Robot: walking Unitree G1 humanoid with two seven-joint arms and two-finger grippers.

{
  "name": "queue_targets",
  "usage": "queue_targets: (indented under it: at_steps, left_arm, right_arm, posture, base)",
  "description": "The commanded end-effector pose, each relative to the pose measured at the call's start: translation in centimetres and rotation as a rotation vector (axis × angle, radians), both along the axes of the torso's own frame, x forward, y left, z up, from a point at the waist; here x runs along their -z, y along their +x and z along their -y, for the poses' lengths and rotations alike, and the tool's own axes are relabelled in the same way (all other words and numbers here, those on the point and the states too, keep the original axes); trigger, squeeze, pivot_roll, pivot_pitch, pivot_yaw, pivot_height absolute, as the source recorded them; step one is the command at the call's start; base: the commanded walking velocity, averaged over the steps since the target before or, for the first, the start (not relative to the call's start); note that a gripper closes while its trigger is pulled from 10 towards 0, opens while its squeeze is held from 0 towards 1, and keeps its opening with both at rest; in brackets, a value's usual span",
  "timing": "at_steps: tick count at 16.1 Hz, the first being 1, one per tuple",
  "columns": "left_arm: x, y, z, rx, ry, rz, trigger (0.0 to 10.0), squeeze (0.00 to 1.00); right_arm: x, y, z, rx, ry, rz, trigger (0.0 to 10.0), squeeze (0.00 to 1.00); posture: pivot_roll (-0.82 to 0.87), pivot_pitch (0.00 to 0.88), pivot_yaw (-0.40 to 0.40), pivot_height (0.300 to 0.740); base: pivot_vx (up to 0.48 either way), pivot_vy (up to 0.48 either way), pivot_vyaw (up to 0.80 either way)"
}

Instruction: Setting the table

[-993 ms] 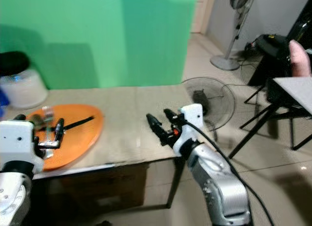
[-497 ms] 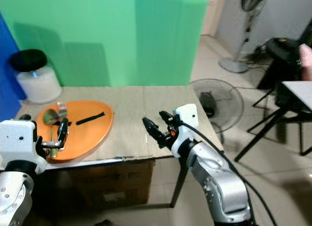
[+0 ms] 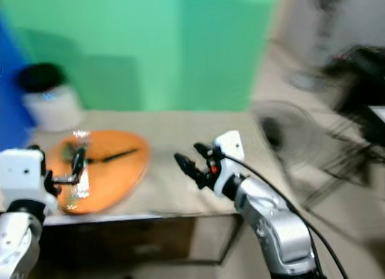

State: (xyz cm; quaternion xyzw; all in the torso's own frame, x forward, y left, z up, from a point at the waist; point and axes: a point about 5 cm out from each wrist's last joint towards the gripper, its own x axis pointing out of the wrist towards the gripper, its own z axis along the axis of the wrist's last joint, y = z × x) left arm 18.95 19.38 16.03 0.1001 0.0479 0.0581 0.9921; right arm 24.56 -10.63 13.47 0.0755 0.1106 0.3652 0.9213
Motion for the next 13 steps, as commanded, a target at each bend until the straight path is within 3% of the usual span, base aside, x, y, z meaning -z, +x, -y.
queue_targets:
  at_steps: [1, 5, 7, 9, 12, 13]
  left_arm:
    - [0.1, 0.0, -0.2, -0.012, 0.005, -0.013, 10.0, 0.0]
    - [0.7, 0.7, 0.1, 0.034, 0.033, -0.066, 10.0, 0.0]
    - [1.4, 2.6, -0.3, 0.072, 0.013, -0.137, 10.0, 0.0]
    - [1.6, 3.9, -0.7, 0.107, -0.002, -0.191, 10.0, 0.0]
    - [1.9, 4.7, -1.1, 0.12, 0.013, -0.235, 10.0, 0.0]
    - [2.2, 4.9, -1.5, 0.127, 0.028, -0.278, 10.0, 0.0]
  right_arm:
    - [-0.2, -0.1, 0.0, -0.023, -0.004, 0.004, 10.0, 0.0]
    - [-0.5, 0.9, 1.5, 0.052, -0.042, 0.059, 10.0, 0.0]
    - [-0.7, 2.6, 4.1, 0.321, -0.048, 0.102, 10.0, 0.0]
    - [-0.9, 3.0, 5.4, 0.418, -0.091, 0.14, 10.0, 0.0]
    - [-1.1, 2.9, 5.9, 0.423, -0.116, 0.15, 10.0, 0.0]
    - [-1.2, 2.5, 5.8, 0.315, -0.115, 0.134, 10.0, 0.0]
  posture:
    - [0.02, 0.0, -0.019, 0.74]
    - [0.01, 0.0, -0.01, 0.74]
    - [0.0, 0.0, 0.006, 0.74]
    - [-0.03, 0.0, 0.028, 0.74]
    - [-0.04, 0.0, 0.041, 0.74]
    - [-0.05, 0.0, 0.055, 0.74]
  base:
    - [0.262, 0.0, 0.0]
    - [0.066, 0.0, 0.0]
    - [0.0, 0.0, 0.0]
    - [0.0, 0.0, 0.0]
    - [0.0, 0.0, 0.0]
    - [0.0, 0.0, 0.0]
